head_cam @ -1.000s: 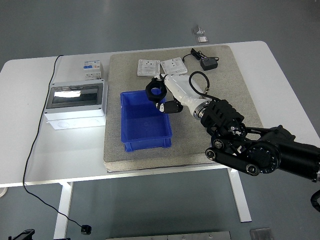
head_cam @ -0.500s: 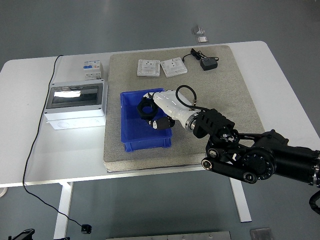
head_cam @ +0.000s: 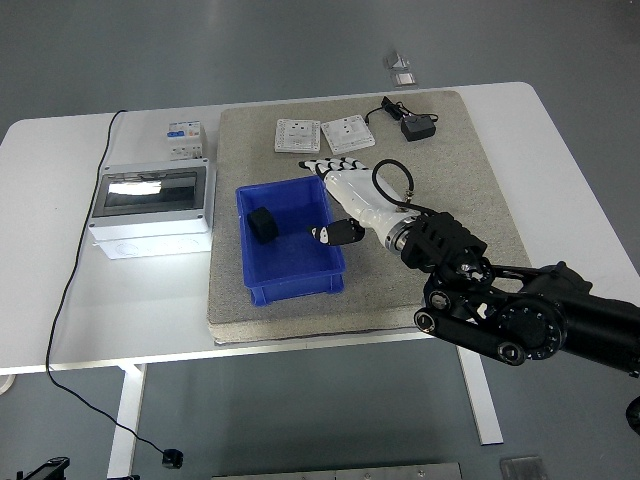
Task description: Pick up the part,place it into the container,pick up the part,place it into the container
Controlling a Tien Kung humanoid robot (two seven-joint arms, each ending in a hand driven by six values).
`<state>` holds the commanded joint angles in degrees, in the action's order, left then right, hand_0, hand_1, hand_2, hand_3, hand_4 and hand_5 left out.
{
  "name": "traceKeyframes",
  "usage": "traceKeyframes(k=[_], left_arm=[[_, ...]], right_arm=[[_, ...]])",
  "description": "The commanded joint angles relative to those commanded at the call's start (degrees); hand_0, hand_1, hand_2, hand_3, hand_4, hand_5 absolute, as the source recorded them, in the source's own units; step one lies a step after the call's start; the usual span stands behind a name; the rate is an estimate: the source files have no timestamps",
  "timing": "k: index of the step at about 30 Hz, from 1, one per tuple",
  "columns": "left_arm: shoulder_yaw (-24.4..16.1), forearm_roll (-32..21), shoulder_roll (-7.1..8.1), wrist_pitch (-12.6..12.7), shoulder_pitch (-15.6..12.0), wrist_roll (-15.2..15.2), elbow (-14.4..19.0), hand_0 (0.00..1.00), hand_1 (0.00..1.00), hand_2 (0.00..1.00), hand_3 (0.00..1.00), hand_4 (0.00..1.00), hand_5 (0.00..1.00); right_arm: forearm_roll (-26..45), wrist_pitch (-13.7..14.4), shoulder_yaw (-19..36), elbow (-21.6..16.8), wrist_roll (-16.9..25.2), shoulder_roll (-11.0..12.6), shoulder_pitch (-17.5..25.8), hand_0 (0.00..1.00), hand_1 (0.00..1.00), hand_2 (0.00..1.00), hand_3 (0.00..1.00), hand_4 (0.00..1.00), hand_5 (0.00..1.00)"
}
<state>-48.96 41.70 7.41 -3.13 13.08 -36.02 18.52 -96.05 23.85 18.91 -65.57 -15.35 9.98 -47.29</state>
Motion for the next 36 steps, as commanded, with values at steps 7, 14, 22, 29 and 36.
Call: traceKeyframes(k=[7,14,22,29,36], left_arm=[[0.86,-1.60,0.01,0.34,-0.62,0.66,-0.11,0.721,0.713,0.680,0.745,0.947,0.998],[0.24,-0.58,-0.32,0.18,-0.80,0.38,-0.17,0.721,0.713,0.680,0.746,0.947,0.998],[-0.08,0.11,-0.37,-0.04,-0.66,0.40,-0.28,0.720,0.713,0.680,0.748,0.945,0.998],[-0.24,0.41,-0.20,-0.19,-0.44,0.37,-0.34,0.720,0.713,0.680,0.746,0.943,0.998],[-0.27,0.47,-0.01,-0.16,-0.42,0.35,-0.31,0.720,0.713,0.680,0.740,0.942,0.998]], right_arm=[[-3.53,-1.55,10.25,-4.89,-6.15,7.48,9.52,0.931,0.777,0.833,0.913,0.815,0.280],[-5.31,-5.10,13.86,-6.39,-10.24,7.84,16.18,0.881,0.668,0.815,0.914,0.824,0.290],[-5.18,-6.57,12.80,-7.20,-11.07,8.19,16.58,0.854,0.600,0.803,0.903,0.844,0.305],[-5.80,-8.93,11.13,-6.98,-12.69,8.28,15.42,0.837,0.484,0.742,0.882,0.847,0.307],[-8.22,-10.84,10.49,-6.73,-14.31,8.33,15.14,0.668,0.335,0.627,0.680,0.373,0.075]])
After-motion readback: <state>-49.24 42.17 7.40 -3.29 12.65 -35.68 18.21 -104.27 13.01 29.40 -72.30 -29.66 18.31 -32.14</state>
